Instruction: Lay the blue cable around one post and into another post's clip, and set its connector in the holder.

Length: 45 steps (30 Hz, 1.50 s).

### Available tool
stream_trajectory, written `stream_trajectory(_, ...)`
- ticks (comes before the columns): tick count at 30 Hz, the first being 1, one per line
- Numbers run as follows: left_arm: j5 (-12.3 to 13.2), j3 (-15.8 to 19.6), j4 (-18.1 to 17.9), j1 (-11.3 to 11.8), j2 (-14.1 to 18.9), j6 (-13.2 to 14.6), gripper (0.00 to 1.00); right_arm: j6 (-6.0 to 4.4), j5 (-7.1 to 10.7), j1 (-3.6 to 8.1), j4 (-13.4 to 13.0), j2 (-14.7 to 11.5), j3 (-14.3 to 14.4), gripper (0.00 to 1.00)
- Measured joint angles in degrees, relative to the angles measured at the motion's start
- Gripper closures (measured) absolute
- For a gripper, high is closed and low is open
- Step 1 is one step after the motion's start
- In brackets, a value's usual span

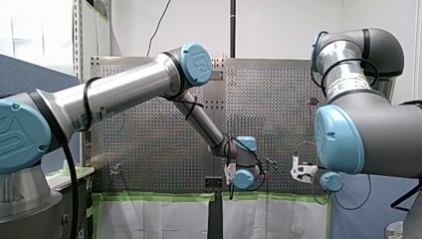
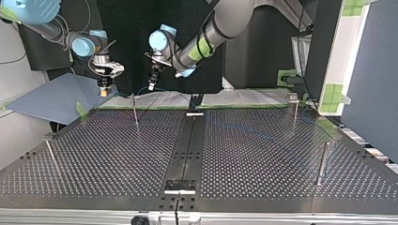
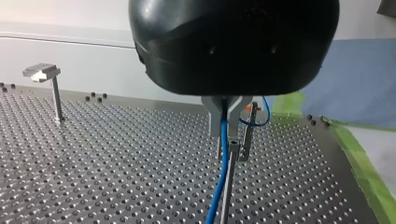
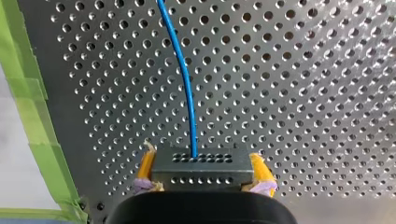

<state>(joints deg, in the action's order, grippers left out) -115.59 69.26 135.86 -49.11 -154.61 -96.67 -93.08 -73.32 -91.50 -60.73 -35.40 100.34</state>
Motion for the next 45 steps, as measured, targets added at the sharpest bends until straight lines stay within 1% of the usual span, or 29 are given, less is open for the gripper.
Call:
stream_trajectory(6,0.2,0.0,-0.2,0.1,-0.1,0.0,0.99,-0.07,0.01,0.28,0.1,0.0,0.0,1.0)
stream_trajectory(17,0.5,-0.9,-0.5,0.6,-1.5,-0.2,0.99,-0.14,-0.32,0.56,0.8,0.0,-0.5,1.0)
stream_trajectory(24,1.1,-1.0,-1.5,0.9,-2.2,-0.1,0.99,-0.11,-1.5,0.75,2.7,0.0,-1.7,1.0)
stream_trajectory(27,1.5,-1.1,-1.9,0.9,-2.2,0.0,0.99,-0.11,-2.23,0.8,3.2,0.0,-2.1,1.0)
stream_trajectory(30,2.4,-1.1,-2.7,0.9,-2.3,0.1,0.99,-0.13,-3.1,0.86,3.7,0.0,-2.3,1.0)
stream_trajectory(34,3.2,-2.0,-3.0,1.0,-3.1,0.0,0.99,-0.17,-3.58,0.93,3.8,0.0,-2.4,1.0)
stream_trajectory(37,3.6,-2.6,-3.0,0.9,-3.6,-0.1,0.99,-0.65,-3.8,1.1,3.4,0.0,-2.4,1.0)
stream_trajectory(40,3.8,-2.9,-3.2,0.9,-3.9,-0.2,0.99,-1.45,-3.87,1.3,2.9,0.0,-2.6,1.0)
stream_trajectory(45,4.3,-3.0,-3.3,0.8,-3.9,-0.2,0.99,-1.96,-3.87,1.42,3.0,0.0,-2.9,1.0)
